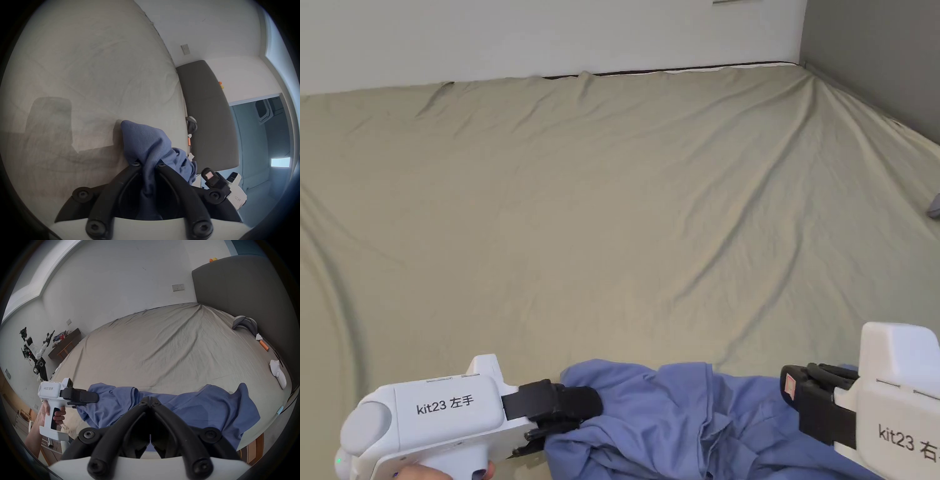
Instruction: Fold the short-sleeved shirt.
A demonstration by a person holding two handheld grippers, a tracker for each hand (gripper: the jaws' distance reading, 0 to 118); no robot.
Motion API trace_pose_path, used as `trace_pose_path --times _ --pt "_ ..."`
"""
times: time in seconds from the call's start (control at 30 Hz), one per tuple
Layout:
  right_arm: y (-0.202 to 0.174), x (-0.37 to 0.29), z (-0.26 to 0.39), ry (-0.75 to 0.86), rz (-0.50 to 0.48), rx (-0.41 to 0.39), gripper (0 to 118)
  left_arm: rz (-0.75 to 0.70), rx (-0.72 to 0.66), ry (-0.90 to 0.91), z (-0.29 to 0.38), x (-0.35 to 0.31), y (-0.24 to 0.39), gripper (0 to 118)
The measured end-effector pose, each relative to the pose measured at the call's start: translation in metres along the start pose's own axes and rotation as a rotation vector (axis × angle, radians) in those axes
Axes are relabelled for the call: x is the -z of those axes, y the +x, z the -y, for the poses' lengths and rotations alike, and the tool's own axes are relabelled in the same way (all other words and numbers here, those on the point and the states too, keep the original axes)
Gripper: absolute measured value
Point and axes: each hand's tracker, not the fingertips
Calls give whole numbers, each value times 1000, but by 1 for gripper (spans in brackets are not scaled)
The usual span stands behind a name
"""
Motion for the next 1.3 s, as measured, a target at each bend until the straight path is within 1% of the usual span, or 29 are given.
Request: trace_pose_path --times 0.07,0.17,0.27,0.33,0.43,0.5,0.57,0.6,0.7,0.8,0.93,0.97,1.03,1.07,1.1,1.13,1.17,1.2,1.23,1.27,1.3 --pt "2 1 -3 0 16 7 0 62 -3 25 -3 -12 -1 8" --pt "2 3 -7 8 56 -8 0 24 -33 123 -15 -49 -9 8" --pt "0 6 -11 14 44 -6 0 -90 23 237 -28 -103 -10 8" --pt "-3 11 -11 16 29 1 0 -170 42 273 -33 -135 -10 8" --pt "-9 20 -10 5 0 -2 0 -214 77 282 -27 -163 1 8" --pt "-12 23 -9 -1 -6 2 0 -290 101 284 -22 -169 13 8" --pt "-13 25 -7 -5 -14 -4 0 -350 202 264 -15 -158 33 8" --pt "-14 25 -6 -7 -16 -3 0 -354 242 251 -8 -144 46 8" --pt "-11 21 -3 -12 -23 4 0 -218 329 153 4 -94 82 8" --pt "-4 9 0 -8 -8 4 0 -142 391 58 10 -31 108 8" --pt "15 -10 2 7 70 8 0 -132 404 -8 21 39 123 8" --pt "20 -13 4 10 90 21 0 -125 408 -33 27 55 124 8" --pt "27 -15 5 15 111 40 0 -172 433 -97 42 85 130 8" --pt "29 -16 5 15 116 46 0 -194 451 -97 48 95 131 10" --pt "31 -16 6 16 120 50 0 -221 477 -104 53 108 131 16" --pt "31 -15 6 14 123 53 0 -219 473 -102 56 114 132 26" --pt "31 -14 6 10 124 53 0 -198 461 -96 58 117 133 41" --pt "30 -14 6 5 121 50 0 -133 434 -76 59 116 137 66" --pt "29 -13 7 3 120 49 0 -79 418 -74 60 115 141 86" --pt "29 -13 7 3 116 51 0 -33 404 -91 59 114 145 103" --pt "28 -12 7 2 108 55 0 -11 395 -107 57 111 149 114"
